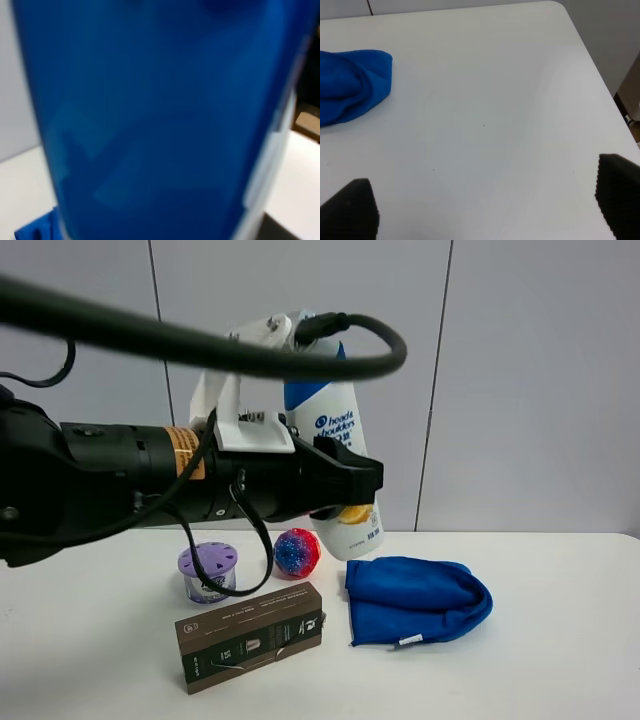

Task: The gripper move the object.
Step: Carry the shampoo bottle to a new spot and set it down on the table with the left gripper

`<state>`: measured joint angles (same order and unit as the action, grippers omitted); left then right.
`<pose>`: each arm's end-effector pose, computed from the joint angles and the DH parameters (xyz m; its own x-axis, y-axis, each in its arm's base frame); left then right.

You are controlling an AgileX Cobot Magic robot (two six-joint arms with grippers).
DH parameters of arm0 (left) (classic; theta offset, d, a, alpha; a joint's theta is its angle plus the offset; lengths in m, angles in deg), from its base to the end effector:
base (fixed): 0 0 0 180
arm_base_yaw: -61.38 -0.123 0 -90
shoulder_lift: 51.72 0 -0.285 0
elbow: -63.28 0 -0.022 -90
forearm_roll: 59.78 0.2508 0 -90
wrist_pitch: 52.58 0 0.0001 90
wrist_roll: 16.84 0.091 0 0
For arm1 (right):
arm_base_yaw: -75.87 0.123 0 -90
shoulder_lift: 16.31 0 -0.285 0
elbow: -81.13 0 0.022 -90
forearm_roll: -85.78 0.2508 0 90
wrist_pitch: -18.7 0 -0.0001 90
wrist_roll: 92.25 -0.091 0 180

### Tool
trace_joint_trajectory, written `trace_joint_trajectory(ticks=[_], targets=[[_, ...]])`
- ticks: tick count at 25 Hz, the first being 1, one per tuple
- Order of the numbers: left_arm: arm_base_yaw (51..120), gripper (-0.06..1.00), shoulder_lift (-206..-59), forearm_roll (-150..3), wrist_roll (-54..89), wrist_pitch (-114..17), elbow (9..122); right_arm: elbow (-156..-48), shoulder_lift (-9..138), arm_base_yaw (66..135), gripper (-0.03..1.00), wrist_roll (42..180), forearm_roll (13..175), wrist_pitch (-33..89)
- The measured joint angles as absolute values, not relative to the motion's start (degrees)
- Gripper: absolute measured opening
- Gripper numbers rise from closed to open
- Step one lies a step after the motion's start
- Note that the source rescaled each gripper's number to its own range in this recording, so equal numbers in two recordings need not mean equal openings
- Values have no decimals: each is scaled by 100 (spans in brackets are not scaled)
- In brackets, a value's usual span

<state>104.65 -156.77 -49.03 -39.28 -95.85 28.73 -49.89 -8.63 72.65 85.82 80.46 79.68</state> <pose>0.2417 -0.2435 0.2106 -0.2781 -0.0808 -0.9571 0.7256 0.6352 -0.2645 -0.0050 -0.0071 0.2753 -0.4630 0.0146 -0.8862 0.1225 0.9913 -0.0476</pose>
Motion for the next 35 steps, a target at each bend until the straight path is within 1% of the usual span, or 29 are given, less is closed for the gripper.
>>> trace_joint_trajectory(ticks=[12, 18, 35], targets=[[10465, 0, -15763, -4903, -4044, -9682, 2873, -4989, -863, 7265, 100, 8582, 8046, 7968], [10470, 0, -16124, -4898, -4223, -9916, 2880, -4989, -863, 7265, 100, 8582, 8046, 7968], [10470, 0, -17099, -4892, -4892, -11288, 2892, -4989, -863, 7265, 100, 8582, 8046, 7968]])
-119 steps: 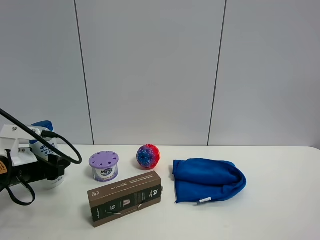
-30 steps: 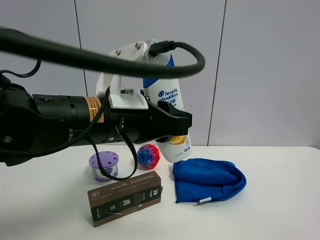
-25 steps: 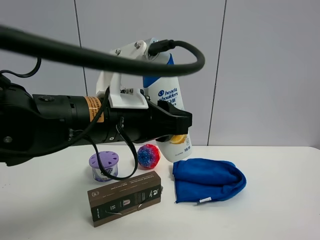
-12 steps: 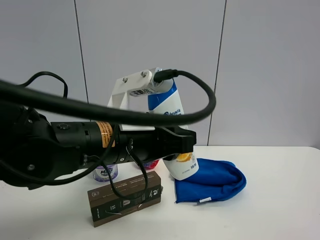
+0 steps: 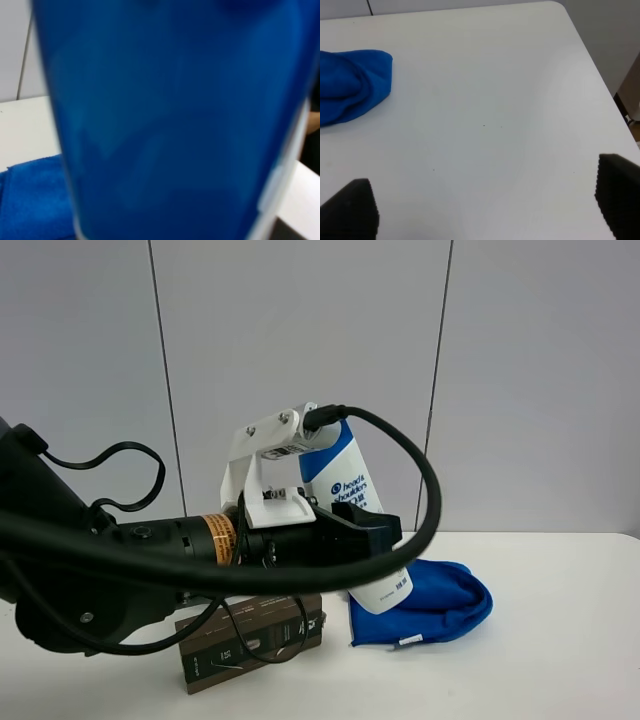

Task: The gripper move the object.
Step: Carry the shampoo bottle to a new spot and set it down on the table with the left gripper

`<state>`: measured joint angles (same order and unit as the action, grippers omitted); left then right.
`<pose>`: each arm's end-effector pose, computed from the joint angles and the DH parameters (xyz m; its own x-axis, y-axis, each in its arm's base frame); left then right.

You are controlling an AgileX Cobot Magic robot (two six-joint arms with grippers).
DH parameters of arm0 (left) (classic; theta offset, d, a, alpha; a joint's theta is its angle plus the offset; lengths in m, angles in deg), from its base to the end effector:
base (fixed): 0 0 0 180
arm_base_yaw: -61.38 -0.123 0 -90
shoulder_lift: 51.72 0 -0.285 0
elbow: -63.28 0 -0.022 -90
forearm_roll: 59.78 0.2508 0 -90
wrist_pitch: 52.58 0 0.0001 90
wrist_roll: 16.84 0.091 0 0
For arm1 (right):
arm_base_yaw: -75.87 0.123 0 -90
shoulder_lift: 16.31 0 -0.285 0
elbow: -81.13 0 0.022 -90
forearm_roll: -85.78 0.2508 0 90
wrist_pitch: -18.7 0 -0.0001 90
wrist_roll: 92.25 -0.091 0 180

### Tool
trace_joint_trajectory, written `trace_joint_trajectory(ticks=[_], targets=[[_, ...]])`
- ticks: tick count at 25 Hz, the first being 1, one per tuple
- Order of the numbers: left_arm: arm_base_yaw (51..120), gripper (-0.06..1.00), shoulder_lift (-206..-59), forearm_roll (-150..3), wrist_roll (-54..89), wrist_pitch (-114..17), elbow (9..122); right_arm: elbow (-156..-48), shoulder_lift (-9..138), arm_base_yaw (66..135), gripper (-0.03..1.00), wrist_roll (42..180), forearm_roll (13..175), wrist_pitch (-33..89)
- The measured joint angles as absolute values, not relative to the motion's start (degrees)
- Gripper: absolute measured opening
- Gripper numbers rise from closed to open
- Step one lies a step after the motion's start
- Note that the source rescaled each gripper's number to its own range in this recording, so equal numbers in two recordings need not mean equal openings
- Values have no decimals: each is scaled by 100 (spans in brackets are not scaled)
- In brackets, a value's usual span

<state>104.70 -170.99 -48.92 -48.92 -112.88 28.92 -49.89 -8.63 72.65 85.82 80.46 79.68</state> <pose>0.2517 -0.2578 0.1507 -0.3997 -0.2313 -0.8870 0.6896 0.5616 -0.4572 -0.0050 -0.0071 0.2753 -0.4630 0.0146 -0.8862 0.1225 0.9913 -0.0476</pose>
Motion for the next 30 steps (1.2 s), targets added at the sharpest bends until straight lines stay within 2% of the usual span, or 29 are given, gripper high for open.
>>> trace_joint_trajectory(ticks=[6, 16, 30], targets=[[10470, 0, -17105, -4873, -4877, -11288, 2892, -4989, -863, 7265, 100, 8582, 8046, 7968], [10470, 0, -17109, -4306, -2893, -10597, 2892, -4989, -863, 7265, 100, 8582, 8046, 7968], [10470, 0, -17122, -4124, -2302, -10114, 2892, -4989, -863, 7265, 100, 8582, 8046, 7968]])
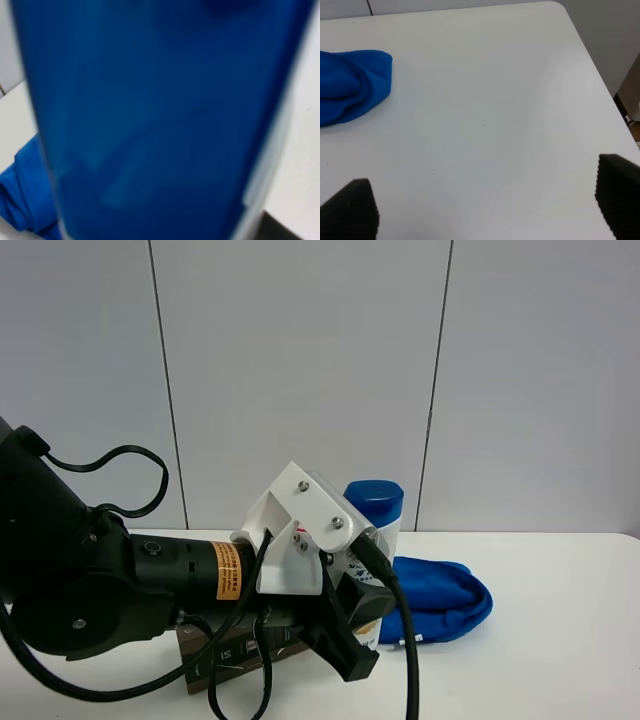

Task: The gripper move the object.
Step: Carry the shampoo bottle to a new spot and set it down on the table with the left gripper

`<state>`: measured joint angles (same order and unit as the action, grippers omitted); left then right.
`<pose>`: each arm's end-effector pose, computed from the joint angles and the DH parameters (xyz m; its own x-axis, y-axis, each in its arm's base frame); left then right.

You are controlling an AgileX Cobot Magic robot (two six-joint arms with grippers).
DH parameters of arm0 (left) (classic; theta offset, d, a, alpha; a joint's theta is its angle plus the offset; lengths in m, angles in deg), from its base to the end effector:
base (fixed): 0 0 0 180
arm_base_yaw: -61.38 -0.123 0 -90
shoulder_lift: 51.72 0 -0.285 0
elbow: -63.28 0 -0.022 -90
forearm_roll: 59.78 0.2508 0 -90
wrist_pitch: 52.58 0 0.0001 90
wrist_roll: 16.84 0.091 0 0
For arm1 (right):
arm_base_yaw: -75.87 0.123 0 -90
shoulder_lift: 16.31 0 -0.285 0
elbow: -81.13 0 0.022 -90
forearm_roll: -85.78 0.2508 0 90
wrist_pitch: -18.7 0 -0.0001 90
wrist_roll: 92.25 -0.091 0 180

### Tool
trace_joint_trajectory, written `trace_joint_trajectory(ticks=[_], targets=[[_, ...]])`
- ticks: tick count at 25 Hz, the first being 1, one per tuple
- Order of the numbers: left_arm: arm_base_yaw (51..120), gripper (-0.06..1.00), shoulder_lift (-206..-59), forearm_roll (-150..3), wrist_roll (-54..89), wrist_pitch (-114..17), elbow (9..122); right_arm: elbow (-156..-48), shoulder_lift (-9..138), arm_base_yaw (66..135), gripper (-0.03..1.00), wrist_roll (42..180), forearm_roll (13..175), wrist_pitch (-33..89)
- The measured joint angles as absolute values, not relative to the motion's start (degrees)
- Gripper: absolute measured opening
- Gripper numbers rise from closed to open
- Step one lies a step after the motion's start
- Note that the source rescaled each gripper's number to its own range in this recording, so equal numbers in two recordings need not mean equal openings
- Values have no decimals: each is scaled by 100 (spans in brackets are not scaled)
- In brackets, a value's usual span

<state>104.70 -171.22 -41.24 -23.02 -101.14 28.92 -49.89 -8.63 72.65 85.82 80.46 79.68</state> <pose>0.2435 -0.2594 0.1299 -0.1174 0.2580 -0.9590 0.8504 0.5248 0.0371 -0.0050 -0.0071 0.2753 -0.4630 0.0146 -0.8862 0.1225 0.9913 -0.0476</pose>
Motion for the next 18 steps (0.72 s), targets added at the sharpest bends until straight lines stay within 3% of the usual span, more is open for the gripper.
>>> trace_joint_trajectory(ticks=[18], targets=[[10284, 0, -17555, -4119, -2722, -10376, 2898, -4989, -863, 7265, 100, 8582, 8046, 7968]])
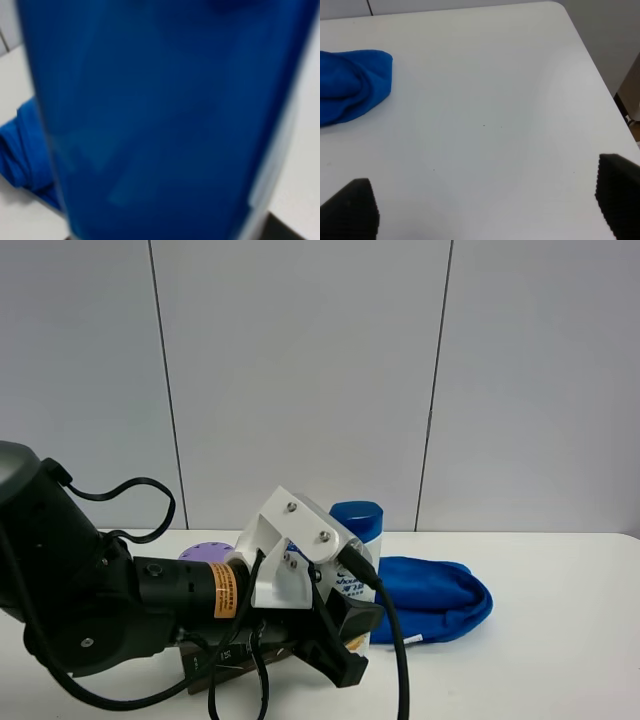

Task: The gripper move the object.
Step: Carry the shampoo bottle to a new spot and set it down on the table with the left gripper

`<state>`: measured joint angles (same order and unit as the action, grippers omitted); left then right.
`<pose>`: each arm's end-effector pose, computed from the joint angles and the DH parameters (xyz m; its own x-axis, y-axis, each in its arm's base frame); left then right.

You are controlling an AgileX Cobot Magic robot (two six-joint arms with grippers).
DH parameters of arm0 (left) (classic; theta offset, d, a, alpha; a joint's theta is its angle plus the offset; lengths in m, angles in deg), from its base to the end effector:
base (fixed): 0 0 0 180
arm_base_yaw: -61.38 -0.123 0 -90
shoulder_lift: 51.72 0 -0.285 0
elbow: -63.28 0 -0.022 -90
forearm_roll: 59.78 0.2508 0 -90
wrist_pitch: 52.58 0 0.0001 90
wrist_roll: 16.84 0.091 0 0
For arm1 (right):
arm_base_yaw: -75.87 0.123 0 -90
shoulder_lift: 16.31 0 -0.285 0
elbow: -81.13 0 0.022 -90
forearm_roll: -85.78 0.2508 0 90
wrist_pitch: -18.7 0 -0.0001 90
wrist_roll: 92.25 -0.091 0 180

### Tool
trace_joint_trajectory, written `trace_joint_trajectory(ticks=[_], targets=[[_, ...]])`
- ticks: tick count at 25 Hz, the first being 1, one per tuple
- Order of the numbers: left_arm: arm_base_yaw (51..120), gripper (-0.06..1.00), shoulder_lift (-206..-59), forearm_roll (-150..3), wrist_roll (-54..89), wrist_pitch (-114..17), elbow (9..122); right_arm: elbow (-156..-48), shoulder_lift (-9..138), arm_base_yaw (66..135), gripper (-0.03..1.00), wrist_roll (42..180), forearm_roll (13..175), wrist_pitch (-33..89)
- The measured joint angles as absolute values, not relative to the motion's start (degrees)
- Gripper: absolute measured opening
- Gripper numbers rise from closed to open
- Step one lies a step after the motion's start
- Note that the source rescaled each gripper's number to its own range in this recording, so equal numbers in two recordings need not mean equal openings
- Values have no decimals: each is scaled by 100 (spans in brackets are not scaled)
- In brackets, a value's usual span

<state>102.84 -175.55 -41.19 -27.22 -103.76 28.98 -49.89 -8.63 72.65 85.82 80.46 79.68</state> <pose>0.2519 -0.2527 0.1072 -0.2154 0.2247 -0.9503 0.8239 0.5642 -0.0533 -0.0050 -0.0071 0.2753 -0.4630 0.0146 -0.8862 0.1225 0.9913 -0.0476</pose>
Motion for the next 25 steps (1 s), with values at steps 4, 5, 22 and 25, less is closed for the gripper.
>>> trace_joint_trajectory(ticks=[4, 5, 22, 25], targets=[[10284, 0, -17713, -4120, -2863, -10544, 2898, -4989, -863, 7265, 100, 8582, 8046, 7968], [10284, 0, -17719, -4125, -2878, -10564, 2898, -4989, -863, 7265, 100, 8582, 8046, 7968], [10111, 0, -18087, -4149, -2891, -10999, 2904, -4989, -863, 7265, 100, 8582, 8046, 7968], [10111, 0, -18100, -4128, -2902, -11077, 2904, -4989, -863, 7265, 100, 8582, 8046, 7968]])
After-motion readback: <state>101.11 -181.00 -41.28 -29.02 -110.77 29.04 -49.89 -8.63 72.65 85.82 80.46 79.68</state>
